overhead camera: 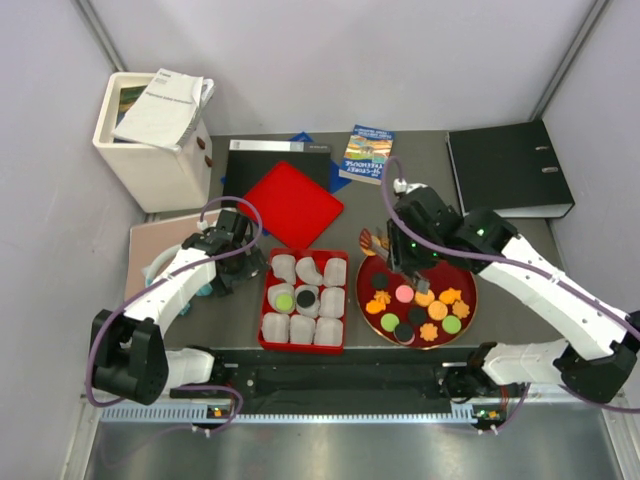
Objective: Pack the cookies
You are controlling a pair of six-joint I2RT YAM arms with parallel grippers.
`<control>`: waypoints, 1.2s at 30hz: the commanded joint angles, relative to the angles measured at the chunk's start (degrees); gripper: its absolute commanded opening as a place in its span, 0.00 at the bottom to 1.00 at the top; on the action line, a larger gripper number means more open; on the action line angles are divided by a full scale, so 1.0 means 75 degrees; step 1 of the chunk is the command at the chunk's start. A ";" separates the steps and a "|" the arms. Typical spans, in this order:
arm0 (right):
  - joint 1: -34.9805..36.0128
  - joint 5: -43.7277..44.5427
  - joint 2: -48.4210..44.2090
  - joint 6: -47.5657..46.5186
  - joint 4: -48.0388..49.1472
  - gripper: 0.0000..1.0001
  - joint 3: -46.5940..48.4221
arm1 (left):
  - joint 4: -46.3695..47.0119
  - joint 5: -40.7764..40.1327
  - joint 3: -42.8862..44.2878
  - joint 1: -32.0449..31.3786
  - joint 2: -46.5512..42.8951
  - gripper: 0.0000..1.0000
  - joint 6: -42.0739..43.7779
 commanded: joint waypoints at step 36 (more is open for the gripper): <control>0.2226 -0.0864 0.1465 0.0315 0.0512 0.52 0.0341 | 0.0269 0.0165 -0.0079 0.0031 0.0099 0.99 0.0149</control>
